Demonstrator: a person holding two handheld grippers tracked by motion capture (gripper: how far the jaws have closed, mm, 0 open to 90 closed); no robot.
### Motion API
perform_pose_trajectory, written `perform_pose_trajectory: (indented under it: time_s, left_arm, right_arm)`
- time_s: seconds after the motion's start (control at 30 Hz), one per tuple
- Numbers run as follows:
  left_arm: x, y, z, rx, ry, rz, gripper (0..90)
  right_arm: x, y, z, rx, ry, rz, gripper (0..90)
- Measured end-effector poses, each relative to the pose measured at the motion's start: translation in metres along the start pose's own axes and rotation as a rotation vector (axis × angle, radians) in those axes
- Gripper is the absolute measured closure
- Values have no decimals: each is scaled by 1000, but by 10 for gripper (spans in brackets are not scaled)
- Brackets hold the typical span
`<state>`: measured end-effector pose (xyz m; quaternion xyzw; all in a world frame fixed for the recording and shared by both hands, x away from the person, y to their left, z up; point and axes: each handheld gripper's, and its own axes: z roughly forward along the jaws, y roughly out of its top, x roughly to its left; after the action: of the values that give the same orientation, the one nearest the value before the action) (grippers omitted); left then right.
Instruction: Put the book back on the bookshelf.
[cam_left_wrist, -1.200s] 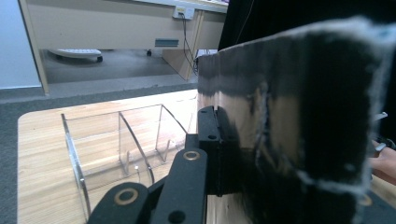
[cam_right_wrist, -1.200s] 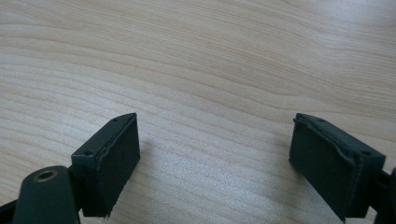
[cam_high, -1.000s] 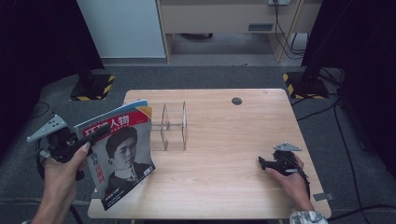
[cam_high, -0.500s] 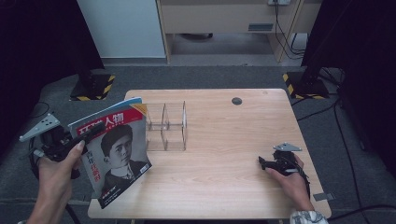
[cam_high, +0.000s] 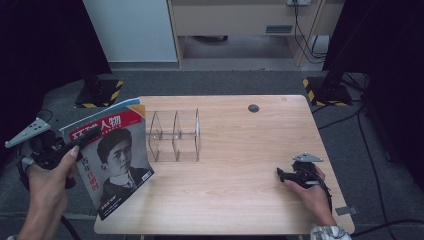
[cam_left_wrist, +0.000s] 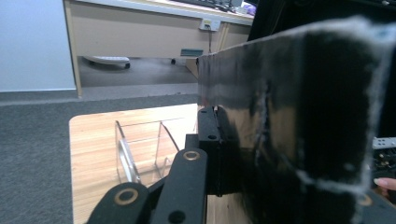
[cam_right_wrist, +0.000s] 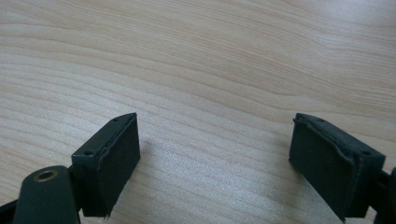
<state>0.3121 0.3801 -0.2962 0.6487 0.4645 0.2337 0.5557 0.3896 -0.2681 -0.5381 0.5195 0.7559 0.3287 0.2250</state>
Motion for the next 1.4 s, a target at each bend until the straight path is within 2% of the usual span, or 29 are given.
perform_pose_trajectory:
  time_s: [0.33,0.37,0.5,1.13,1.4]
  left_arm:
    - [13,9,5,-34,41,-4,866]
    - [14,12,7,-43,50,10,866]
    - [16,15,12,-58,68,13,866]
    - [27,22,31,-92,98,1,866]
    - [29,22,40,-121,95,19,866]
  right_arm:
    - [0,0,0,-1,-1,-2,165]
    - [0,0,0,0,0,-2,165]
    - [0,0,0,0,1,-2,165]
    - [1,-1,-1,1,8,-2,164]
    - [2,-1,-1,1,7,-3,158]
